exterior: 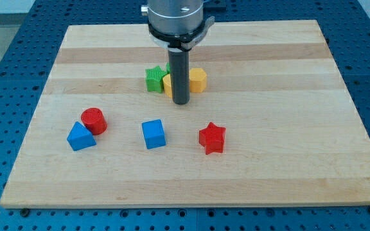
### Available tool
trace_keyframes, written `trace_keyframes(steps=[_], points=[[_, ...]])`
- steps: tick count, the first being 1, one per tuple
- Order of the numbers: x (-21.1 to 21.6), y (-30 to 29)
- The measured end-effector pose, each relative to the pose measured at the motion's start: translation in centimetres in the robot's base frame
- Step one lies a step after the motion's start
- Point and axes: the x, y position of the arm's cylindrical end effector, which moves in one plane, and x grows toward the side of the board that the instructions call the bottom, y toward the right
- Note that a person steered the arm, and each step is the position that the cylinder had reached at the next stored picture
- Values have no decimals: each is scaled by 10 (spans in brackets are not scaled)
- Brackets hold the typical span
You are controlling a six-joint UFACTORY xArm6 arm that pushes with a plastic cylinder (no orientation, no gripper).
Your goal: Put the green star and yellow blocks into the green circle
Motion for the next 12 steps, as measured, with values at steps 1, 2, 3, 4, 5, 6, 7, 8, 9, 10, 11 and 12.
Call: trace_keyframes(steps=[1, 2, 3, 4, 5, 6, 7, 8, 9, 10, 11, 12], points=[[12, -9], [31, -12], [33, -17], [31, -31], [29, -36], [7, -44], [-34, -44], [-34, -44], [-19, -49], [17, -40], [19, -16], [11, -8]])
